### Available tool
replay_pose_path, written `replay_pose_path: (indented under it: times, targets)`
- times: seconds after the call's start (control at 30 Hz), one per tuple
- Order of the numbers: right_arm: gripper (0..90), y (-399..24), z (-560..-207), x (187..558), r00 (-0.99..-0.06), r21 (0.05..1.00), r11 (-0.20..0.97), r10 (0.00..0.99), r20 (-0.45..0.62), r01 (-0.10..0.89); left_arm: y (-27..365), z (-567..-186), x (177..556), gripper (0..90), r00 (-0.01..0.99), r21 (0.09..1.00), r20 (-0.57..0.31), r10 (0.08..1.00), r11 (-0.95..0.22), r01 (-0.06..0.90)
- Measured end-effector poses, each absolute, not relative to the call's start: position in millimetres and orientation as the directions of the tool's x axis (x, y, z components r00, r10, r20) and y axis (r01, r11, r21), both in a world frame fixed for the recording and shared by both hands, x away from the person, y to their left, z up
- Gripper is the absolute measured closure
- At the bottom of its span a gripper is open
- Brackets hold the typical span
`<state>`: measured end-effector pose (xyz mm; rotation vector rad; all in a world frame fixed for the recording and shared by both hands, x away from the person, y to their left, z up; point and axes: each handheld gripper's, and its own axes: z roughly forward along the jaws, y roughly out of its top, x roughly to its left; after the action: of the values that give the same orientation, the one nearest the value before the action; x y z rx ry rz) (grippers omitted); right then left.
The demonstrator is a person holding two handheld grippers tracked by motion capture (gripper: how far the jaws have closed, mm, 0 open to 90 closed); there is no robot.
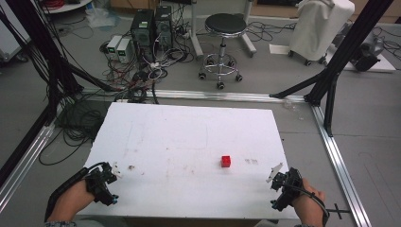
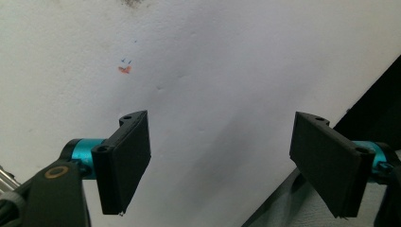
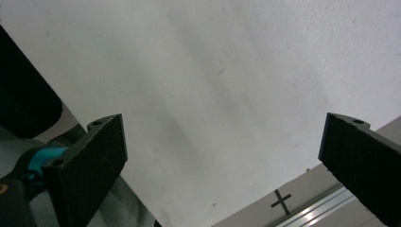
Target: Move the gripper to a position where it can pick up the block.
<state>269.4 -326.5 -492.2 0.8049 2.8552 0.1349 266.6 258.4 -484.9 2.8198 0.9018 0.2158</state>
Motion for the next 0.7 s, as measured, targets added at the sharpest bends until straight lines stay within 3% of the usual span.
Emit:
replay_pose_path:
  times: [0.43,0.7]
  targets:
    - [1.1,-312,-470,305,-0.890,0.190,0.890,0.441,-0.117,0.415,260,-481,266,21.4,0.801,0.226,0.089,0.592,-0.795,0.562]
    - [1.1,-295,-465,326,-0.936,0.150,0.938,0.331,-0.124,0.312,259,-482,266,21.4,0.806,0.223,0.091,0.585,-0.801,0.556]
